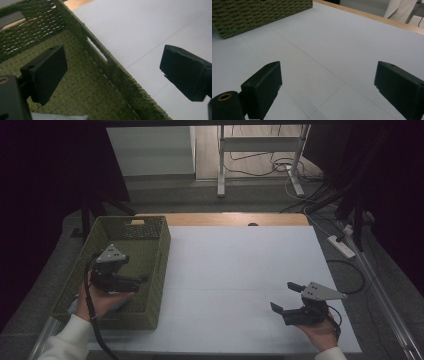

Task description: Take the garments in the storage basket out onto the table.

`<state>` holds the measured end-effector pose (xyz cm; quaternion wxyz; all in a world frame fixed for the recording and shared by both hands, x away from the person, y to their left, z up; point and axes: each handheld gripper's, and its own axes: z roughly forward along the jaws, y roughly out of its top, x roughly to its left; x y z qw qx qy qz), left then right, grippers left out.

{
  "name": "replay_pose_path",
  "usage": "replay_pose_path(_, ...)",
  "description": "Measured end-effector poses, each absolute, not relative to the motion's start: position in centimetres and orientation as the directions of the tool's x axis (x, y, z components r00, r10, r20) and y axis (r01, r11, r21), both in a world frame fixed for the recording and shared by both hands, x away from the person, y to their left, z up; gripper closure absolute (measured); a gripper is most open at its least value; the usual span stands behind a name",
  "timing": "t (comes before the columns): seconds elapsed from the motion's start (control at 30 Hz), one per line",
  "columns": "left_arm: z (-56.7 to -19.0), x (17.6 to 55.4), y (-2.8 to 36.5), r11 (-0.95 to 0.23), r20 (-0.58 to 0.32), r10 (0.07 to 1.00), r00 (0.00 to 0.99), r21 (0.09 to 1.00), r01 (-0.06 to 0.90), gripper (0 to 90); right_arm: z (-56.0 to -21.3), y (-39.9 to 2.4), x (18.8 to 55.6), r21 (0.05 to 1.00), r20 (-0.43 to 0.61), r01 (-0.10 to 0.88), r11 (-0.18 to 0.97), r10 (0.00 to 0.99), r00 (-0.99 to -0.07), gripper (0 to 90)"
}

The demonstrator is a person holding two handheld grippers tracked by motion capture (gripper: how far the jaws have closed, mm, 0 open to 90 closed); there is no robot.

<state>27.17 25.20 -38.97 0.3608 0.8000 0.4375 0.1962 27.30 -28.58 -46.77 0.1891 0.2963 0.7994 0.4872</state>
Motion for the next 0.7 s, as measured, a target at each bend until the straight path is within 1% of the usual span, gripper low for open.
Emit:
replay_pose_path(0.5,-39.2,27.5,27.2,-0.319,-0.007,0.87,0.493,0.755,0.573,7.4,-46.9,-28.5,27.1,0.884,-0.021,0.292,0.365,0.654,-0.756,7.9)
replay_pose_path(0.7,-39.5,27.4,28.6,-0.294,-0.014,0.887,0.462,0.753,0.588,7.4,-47.0,-28.4,27.0,0.879,-0.026,0.293,0.377,0.651,-0.758,7.9)
